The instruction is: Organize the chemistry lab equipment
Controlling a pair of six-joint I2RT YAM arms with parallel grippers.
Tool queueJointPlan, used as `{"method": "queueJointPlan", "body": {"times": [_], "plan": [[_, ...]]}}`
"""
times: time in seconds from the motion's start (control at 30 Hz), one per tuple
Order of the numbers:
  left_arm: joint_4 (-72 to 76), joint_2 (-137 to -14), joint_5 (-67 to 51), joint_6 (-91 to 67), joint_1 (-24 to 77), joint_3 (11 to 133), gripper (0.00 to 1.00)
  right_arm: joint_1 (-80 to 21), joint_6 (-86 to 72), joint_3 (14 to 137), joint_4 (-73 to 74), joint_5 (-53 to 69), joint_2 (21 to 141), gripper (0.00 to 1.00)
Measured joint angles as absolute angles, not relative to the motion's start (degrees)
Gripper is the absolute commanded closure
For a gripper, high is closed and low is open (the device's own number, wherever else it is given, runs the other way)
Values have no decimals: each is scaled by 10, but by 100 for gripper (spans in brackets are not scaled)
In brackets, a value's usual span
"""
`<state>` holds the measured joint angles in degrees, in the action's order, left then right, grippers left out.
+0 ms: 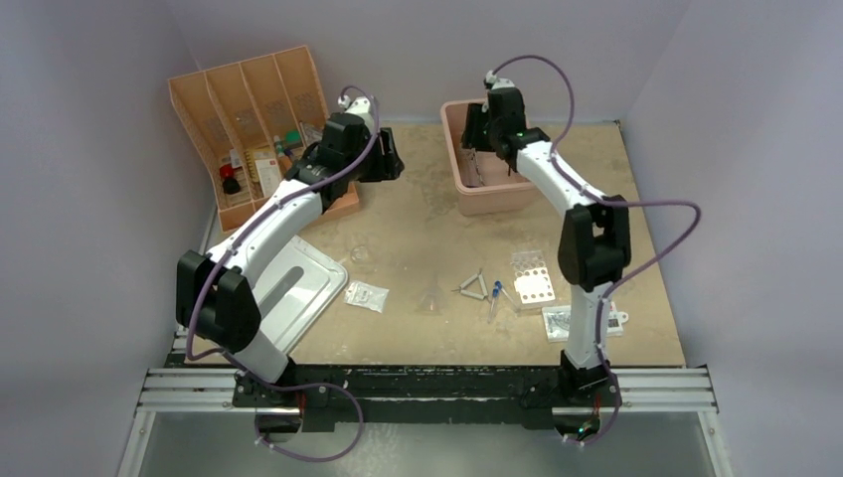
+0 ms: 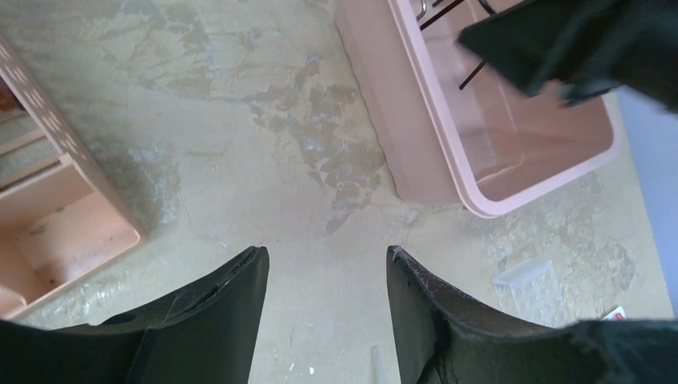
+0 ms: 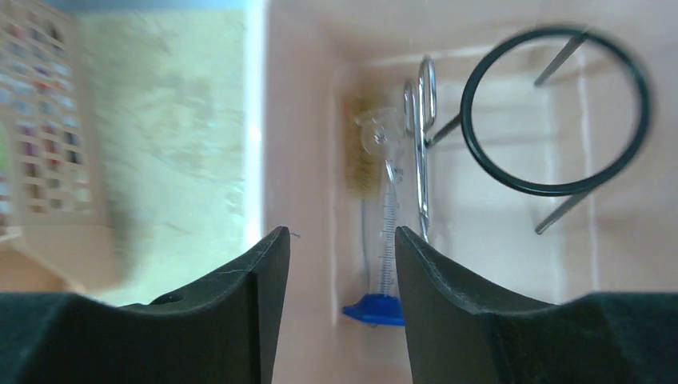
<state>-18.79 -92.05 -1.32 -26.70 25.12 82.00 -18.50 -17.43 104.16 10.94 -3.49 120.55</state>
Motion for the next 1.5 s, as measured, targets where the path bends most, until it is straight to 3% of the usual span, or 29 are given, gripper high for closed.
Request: {"method": "queueJointPlan", "body": {"times": [0.3, 0.53, 0.8, 1.07, 1.5], "plan": [[-198, -889, -3, -289, 251, 769, 45, -205, -214, 960, 107, -22, 1021, 42], [-183, -835, 70, -299, 251, 732, 45, -307, -240, 843, 158, -23, 952, 40], [-156, -800, 118, -305, 251, 709, 45, -415, -247, 815, 212, -25, 986, 40], [-159, -786, 154, -309, 251, 673, 45, -419, -312, 846, 285, -33, 1101, 43], [-174, -754, 207, -309, 251, 657, 44, -430, -353, 921, 420, -33, 1190, 46]]}}
